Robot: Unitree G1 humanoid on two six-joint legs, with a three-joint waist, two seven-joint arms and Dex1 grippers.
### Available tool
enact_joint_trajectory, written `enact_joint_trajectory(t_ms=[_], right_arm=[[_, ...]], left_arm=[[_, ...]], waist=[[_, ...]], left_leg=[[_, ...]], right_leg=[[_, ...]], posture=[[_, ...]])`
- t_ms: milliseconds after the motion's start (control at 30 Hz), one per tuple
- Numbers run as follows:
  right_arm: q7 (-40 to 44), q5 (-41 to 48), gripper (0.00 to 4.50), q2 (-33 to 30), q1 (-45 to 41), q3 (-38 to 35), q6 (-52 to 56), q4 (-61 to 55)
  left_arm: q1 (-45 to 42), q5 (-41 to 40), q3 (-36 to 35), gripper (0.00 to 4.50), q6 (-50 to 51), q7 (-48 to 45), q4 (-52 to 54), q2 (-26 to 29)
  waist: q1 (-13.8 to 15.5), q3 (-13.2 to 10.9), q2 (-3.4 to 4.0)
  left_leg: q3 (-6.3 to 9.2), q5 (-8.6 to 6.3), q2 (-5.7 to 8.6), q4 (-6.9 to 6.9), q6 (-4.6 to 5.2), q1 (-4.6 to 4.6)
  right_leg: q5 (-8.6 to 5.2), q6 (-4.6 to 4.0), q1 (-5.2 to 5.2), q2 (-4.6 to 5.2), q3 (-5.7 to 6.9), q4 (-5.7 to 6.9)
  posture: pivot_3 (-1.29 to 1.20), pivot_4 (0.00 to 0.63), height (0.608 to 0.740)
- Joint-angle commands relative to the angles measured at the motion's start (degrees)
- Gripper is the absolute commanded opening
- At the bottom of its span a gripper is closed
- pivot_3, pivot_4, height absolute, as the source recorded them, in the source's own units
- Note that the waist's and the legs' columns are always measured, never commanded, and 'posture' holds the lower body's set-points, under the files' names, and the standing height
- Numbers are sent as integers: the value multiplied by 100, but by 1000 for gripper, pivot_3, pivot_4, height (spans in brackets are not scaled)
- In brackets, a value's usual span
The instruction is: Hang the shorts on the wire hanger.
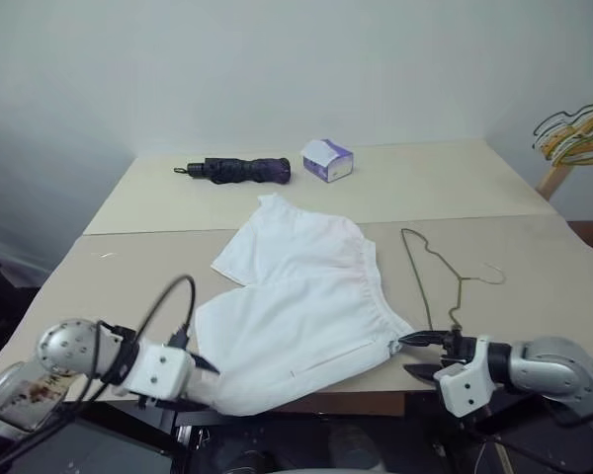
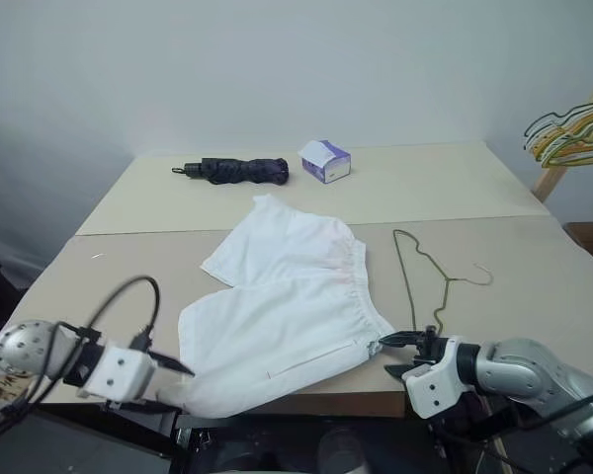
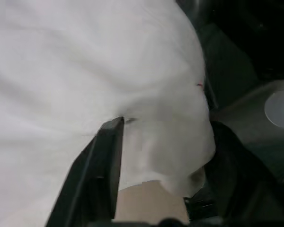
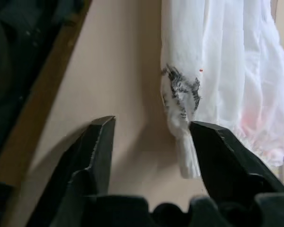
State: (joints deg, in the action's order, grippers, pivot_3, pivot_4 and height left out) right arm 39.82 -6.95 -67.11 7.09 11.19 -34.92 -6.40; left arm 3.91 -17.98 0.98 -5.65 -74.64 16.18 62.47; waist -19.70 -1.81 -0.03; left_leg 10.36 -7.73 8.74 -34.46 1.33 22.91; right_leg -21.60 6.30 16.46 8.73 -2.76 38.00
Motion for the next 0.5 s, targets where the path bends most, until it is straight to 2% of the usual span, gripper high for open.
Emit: enact_joint_trajectory(t_ms=[33, 67, 200, 300, 433, 500], right_arm=[[326, 1070, 4277, -139, 252, -762, 978, -605], [423, 1362, 4500, -159, 356, -989, 1364, -715], [753, 2281, 4500, -28, 530, -1758, 2298, -789], [569, 2647, 4500, 289, 400, -2041, 3325, -799], [106, 2402, 4500, 528, 57, -1838, 4994, -951], [-418, 2283, 4500, 813, -424, -1565, 6357, -965]], left_arm=[[-319, -956, -933, 3848, 488, -313, -279, 199], [-436, -1256, -1187, 4156, 628, -513, -433, 269], [-805, -2117, -1652, 4156, 1502, -685, -401, 342], [-1153, -2385, -1688, 4156, 1926, -664, -373, 287], [-1696, -2378, -1336, 4156, 2382, -199, -193, -52], [-2010, -2368, -1078, 4156, 2637, 163, -11, -379]], waist=[[33, 1, 2], [36, 2, 1], [37, 3, 2], [29, 4, 1], [29, 6, 3], [13, 12, 2]], left_leg=[[-8, -11, -16, -13, -6, 8], [-11, -23, -31, -34, -12, 20], [-10, -25, -37, -34, -13, 45], [-12, -25, -43, -29, -13, 54], [-14, -25, -48, -31, -13, 52], [-16, -25, -48, -34, -13, 52]], right_leg=[[0, -2, 4, -5, 1, -1], [0, -5, 10, -18, 1, 1], [4, -12, 44, -27, -1, 0], [8, -17, 61, -29, 1, 2], [14, -25, 63, -34, 2, 4], [15, -26, 63, -33, 1, 4]], posture=[[-337, 0, 740], [-340, 0, 740], [-353, 0, 740], [-361, 0, 740], [-369, 0, 740], [-371, 0, 740]])
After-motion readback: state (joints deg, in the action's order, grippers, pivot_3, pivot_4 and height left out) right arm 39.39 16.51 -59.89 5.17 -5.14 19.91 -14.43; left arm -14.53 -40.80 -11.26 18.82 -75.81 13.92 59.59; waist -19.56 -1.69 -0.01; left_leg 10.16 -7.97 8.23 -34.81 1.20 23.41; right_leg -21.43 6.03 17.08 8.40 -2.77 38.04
